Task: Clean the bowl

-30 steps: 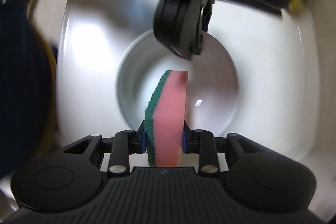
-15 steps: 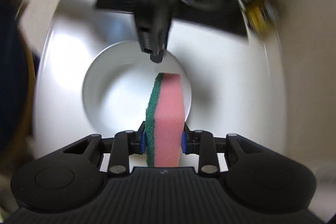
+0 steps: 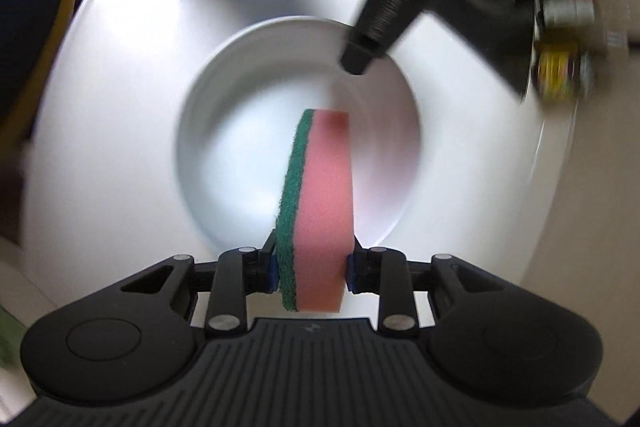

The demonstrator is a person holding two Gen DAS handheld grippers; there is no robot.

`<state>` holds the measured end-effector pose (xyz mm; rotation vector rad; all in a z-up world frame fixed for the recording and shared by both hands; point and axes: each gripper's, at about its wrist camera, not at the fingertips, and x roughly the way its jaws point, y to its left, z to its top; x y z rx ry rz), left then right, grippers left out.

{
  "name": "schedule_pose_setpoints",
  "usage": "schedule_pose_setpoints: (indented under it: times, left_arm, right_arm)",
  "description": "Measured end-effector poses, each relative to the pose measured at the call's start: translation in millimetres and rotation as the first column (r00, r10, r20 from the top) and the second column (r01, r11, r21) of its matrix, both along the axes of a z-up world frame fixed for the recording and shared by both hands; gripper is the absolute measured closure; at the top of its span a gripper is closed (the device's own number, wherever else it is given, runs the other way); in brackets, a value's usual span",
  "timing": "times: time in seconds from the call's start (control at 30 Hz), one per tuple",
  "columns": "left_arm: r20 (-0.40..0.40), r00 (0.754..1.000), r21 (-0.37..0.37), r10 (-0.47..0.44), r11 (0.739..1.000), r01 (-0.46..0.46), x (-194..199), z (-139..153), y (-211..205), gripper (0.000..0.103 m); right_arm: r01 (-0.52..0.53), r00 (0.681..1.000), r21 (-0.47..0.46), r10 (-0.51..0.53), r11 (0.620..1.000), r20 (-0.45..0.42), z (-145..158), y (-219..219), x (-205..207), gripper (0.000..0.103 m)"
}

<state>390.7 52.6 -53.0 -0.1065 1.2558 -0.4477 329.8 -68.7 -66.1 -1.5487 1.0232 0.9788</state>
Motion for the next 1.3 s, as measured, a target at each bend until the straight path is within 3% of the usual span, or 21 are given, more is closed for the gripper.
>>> schedule_pose_setpoints:
  times: [0.1, 0.23, 0.33, 0.47, 0.6, 0.67, 0.77, 0.97, 1.07, 1.13, 1.23, 1.3]
  left_arm:
    - [0.002, 1.0, 0.009, -0.001, 1.0, 0.001, 15.5, 0.5, -9.6, 0.094]
    - [-0.024, 0.999, 0.045, -0.028, 0.999, 0.029, 37.7, 3.6, -26.9, 0.092]
    - [-0.072, 0.993, 0.118, -0.096, 0.988, 0.105, 48.7, 6.7, -39.8, 0.092]
    - [-0.153, 0.978, 0.177, -0.14, 0.97, 0.166, 45.3, 7.6, -40.6, 0.097]
    - [-0.14, 0.985, 0.137, -0.096, 0.984, 0.115, 20.5, 7.1, -25.4, 0.1]
    - [-0.116, 0.991, 0.101, -0.063, 0.992, 0.075, 4.3, 6.4, -16.7, 0.1]
    - [-0.073, 0.997, 0.052, -0.005, 0.999, 0.009, -16.7, 5.1, -8.0, 0.099]
    - [-0.033, 0.996, 0.009, 0.082, 0.997, -0.082, -32.2, 3.6, -0.8, 0.099]
    - [-0.021, 0.996, 0.037, 0.087, 0.996, -0.086, -25.4, 5.5, -7.1, 0.1]
    - [-0.005, 0.997, 0.063, 0.075, 0.995, -0.074, -18.9, 6.8, -14.3, 0.1]
    - [0.017, 0.999, 0.091, 0.033, 0.995, -0.034, -5.5, 8.8, -26.7, 0.097]
    - [0.031, 1.0, 0.107, 0.004, 0.994, -0.007, 3.8, 10.1, -33.2, 0.093]
  right_arm:
    - [0.207, 0.977, 0.1, -0.2, 0.973, -0.076, 10.5, 10.5, -2.2, 0.077]
    - [0.451, 0.89, 0.239, -0.414, 0.86, -0.189, 23.7, 19.8, 4.0, 0.077]
    - [0.533, 0.845, 0.289, -0.488, 0.795, -0.218, 25.4, 11.7, 15.8, 0.077]
    - [0.456, 0.889, 0.276, -0.442, 0.846, -0.115, 38.4, -12.9, 6.4, 0.077]
    - [0.3, 0.953, 0.25, -0.303, 0.921, -0.026, 42.2, -18.7, 4.6, 0.077]
    - [0.183, 0.983, 0.23, -0.185, 0.956, -0.013, 38.8, -16.1, 3.5, 0.077]
    - [0.064, 0.998, 0.172, -0.065, 0.983, 0.001, 30.6, -14.8, -3.0, 0.077]
    - [-0.03, 1.0, 0.029, 0.03, 0.999, 0.008, 11.9, -1.3, -11.0, 0.077]
    - [-0.019, 0.999, -0.003, 0.019, 1.0, -0.039, 7.3, 6.3, -15.6, 0.077]
    - [0.05, 0.994, 0.025, -0.047, 0.998, -0.102, 12.7, 12.5, -19.3, 0.077]
    - [0.275, 0.935, 0.137, -0.232, 0.952, -0.268, 30.3, 21.1, -13.6, 0.077]
    - [0.461, 0.855, 0.213, -0.368, 0.861, -0.365, 37.7, 19.2, 1.6, 0.077]
